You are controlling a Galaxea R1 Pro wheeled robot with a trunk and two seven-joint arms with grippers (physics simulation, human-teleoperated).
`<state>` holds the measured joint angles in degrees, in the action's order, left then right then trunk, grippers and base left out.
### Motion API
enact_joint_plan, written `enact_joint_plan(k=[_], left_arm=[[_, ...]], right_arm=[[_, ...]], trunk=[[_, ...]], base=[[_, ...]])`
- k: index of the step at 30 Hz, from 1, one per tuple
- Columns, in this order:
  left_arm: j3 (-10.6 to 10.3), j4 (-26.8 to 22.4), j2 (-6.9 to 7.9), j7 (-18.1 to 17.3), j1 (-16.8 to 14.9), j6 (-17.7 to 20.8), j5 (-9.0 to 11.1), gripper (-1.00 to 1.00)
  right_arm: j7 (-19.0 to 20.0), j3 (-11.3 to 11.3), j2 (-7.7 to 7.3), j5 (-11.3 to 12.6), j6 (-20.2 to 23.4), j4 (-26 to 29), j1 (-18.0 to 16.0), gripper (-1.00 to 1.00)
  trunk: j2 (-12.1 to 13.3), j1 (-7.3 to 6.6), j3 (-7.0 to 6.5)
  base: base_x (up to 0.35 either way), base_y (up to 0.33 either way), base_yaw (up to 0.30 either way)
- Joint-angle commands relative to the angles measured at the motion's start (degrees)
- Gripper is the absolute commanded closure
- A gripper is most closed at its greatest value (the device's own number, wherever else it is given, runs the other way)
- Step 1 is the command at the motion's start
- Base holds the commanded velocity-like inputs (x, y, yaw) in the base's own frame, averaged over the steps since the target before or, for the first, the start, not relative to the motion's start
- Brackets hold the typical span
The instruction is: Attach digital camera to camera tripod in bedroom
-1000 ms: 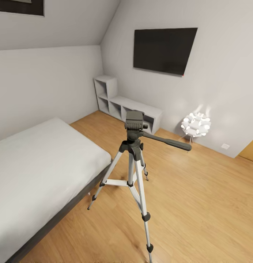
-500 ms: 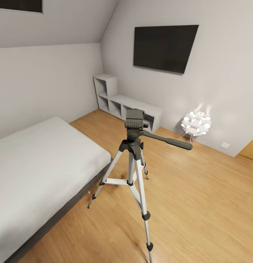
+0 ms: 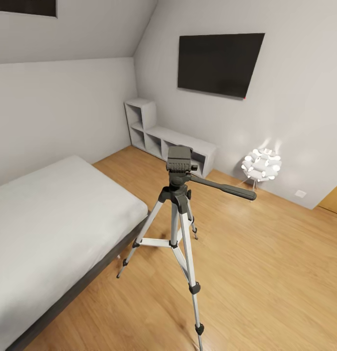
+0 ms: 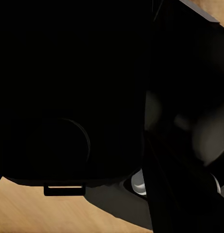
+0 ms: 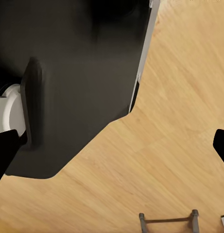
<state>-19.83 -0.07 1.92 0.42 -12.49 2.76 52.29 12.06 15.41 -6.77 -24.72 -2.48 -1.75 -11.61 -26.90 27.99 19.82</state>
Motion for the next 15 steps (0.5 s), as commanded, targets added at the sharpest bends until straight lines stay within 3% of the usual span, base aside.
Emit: enact_joint_plan(k=[1,15], left_arm=[[-0.5,0.0,0.01,0.1,0.0,0.2,0.3,1.00],[-0.5,-0.3,0.06,0.1,0.0,0.1,-0.3,1.00]], right_arm=[[0.0,0.5,-0.01,-0.4,-0.3,-0.2,-0.1,-1.00],[0.2,0.5,-0.16,-0.9,-0.5,2.4,-0.1,-1.00]], trunk=[[-0.1,0.02,0.07],[-0.1,0.02,0.07]], base=[[0.000,0.000,0.000],[0.000,0.000,0.000]])
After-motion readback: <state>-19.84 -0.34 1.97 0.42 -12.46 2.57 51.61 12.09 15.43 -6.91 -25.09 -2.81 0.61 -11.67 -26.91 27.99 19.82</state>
